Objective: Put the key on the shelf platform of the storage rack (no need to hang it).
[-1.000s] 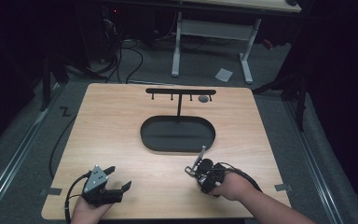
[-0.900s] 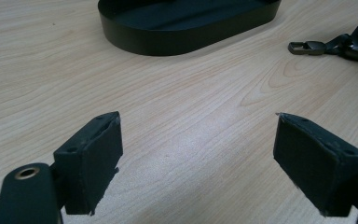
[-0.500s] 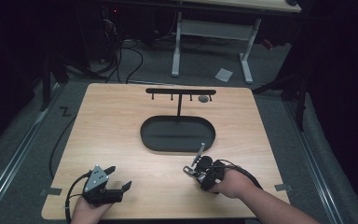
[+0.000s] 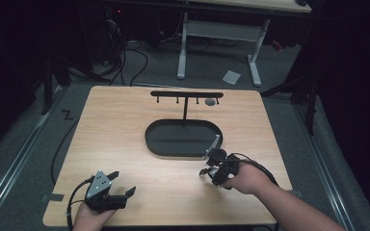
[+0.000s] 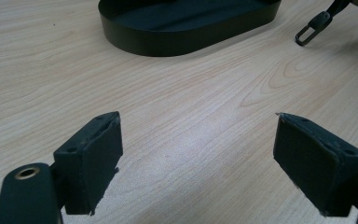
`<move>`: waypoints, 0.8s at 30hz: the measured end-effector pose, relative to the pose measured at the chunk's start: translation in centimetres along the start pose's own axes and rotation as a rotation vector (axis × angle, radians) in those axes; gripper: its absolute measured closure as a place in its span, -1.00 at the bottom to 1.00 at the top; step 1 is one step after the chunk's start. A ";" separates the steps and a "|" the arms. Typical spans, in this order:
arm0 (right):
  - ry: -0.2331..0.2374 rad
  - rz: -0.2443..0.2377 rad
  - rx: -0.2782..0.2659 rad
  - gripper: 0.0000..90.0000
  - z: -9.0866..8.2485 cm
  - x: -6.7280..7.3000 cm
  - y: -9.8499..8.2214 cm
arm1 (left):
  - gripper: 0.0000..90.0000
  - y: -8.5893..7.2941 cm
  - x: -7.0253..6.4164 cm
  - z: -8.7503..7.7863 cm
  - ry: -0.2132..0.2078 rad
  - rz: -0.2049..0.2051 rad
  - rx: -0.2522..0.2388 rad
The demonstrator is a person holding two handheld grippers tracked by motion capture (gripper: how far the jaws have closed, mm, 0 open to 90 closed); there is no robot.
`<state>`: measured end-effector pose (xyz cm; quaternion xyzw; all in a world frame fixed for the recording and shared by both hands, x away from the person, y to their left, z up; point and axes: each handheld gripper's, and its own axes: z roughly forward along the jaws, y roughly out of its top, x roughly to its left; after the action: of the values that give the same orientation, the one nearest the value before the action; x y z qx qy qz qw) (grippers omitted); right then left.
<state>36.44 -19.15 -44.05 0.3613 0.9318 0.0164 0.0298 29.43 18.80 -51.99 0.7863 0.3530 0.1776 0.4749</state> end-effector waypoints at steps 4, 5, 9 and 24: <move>-0.013 0.002 -0.004 0.09 -0.7 -0.4 0.2 | -0.64 0.0 0.1 0.0 -0.001 -0.001 0.001; -0.016 0.004 -0.005 0.09 -0.9 -0.4 0.3 | -0.64 0.0 0.1 0.0 -0.001 -0.001 0.000; -0.026 0.005 -0.012 0.09 -1.7 -0.9 0.7 | -0.64 0.0 0.1 0.0 -0.003 0.000 0.000; -0.044 0.021 -0.037 0.09 -3.4 -2.2 3.0 | -0.64 -0.1 0.1 -0.2 -0.001 -0.004 0.001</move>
<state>39.84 -18.47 -40.44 0.3708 0.9266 0.0258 0.0567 29.34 18.99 -52.04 0.7859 0.3546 0.1760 0.4750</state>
